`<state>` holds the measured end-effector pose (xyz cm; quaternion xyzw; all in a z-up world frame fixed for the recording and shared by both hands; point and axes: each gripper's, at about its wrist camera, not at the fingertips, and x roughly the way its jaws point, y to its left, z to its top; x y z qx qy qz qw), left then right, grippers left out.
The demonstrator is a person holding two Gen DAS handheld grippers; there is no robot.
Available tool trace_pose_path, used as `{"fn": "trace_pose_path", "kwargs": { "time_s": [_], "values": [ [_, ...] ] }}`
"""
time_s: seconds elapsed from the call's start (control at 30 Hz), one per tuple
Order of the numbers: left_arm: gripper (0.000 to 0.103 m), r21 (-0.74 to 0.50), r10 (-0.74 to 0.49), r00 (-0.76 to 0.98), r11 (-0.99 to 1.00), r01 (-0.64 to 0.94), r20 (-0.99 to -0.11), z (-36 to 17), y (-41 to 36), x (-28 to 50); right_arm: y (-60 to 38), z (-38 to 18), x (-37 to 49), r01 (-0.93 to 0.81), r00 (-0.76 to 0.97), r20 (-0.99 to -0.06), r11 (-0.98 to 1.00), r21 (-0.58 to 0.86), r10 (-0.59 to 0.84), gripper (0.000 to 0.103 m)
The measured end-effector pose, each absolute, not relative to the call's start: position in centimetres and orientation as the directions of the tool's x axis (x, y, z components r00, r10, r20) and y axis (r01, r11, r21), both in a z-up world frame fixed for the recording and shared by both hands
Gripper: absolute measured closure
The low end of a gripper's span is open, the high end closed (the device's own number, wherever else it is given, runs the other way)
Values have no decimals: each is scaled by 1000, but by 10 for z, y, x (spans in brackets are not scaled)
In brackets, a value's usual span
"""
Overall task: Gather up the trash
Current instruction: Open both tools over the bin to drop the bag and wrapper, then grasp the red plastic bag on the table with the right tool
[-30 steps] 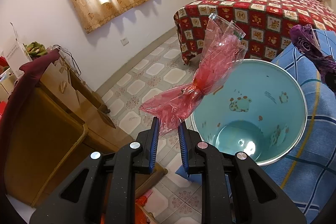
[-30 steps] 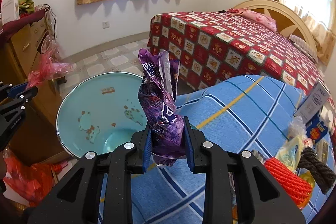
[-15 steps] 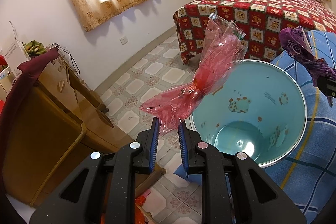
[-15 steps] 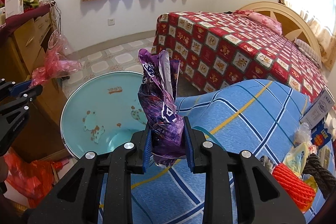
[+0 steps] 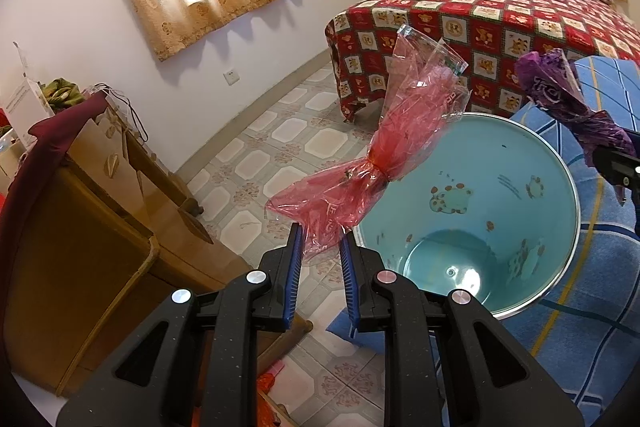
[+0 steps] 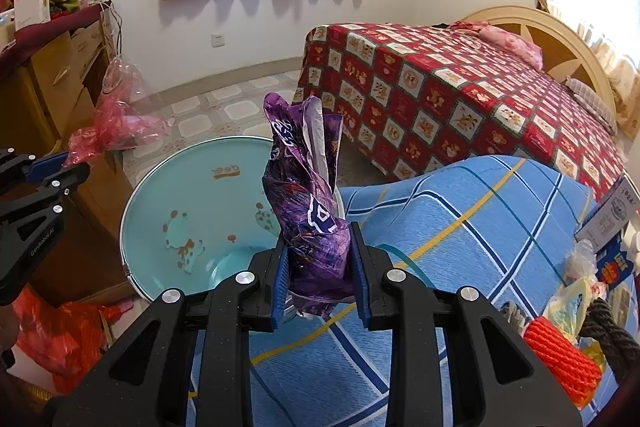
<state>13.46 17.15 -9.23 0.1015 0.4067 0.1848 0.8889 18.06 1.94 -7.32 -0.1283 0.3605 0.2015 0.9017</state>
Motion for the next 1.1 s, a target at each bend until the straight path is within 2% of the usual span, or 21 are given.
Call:
{"fn": "trace_pose_path", "kwargs": {
  "time_s": [0.17, 0.2, 0.23, 0.27, 0.33, 0.43, 0.5, 0.73, 0.8, 1.1],
  "values": [
    [80, 326, 395, 612, 918, -227, -685, -95, 166, 138, 23, -75, 183, -469, 652, -704, 879, -83, 281, 72],
    [72, 330, 393, 617, 918, -219, -682, -96, 164, 139, 23, -76, 184, -475, 649, -705, 877, -79, 288, 70],
    [65, 332, 394, 618, 917, -219, -680, -97, 162, 139, 22, -76, 184, -477, 648, -703, 876, -74, 293, 63],
    [61, 330, 391, 622, 919, -217, -679, -97, 162, 139, 22, -77, 184, -478, 646, -703, 876, -67, 299, 59],
    [61, 323, 376, 623, 925, -202, -686, -100, 159, 140, 20, -79, 185, -476, 640, -706, 878, -55, 303, 56],
    [44, 310, 362, 627, 930, -196, -690, -101, 158, 140, 16, -81, 183, -468, 637, -707, 883, -37, 309, 48],
    [42, 314, 366, 623, 929, -197, -691, -103, 157, 140, 14, -80, 180, -463, 640, -704, 886, -33, 308, 40],
    [41, 307, 334, 598, 940, -150, -729, -117, 143, 128, -22, -61, 142, -394, 694, -671, 918, -51, 261, 38],
    [41, 299, 306, 596, 947, -114, -742, -121, 131, 123, -42, -54, 125, -360, 722, -653, 930, -72, 229, 34],
    [39, 321, 208, 617, 944, 76, -759, -137, 58, 87, -180, -55, 35, -49, 788, -616, 996, -70, -4, 27]
  ]
}}
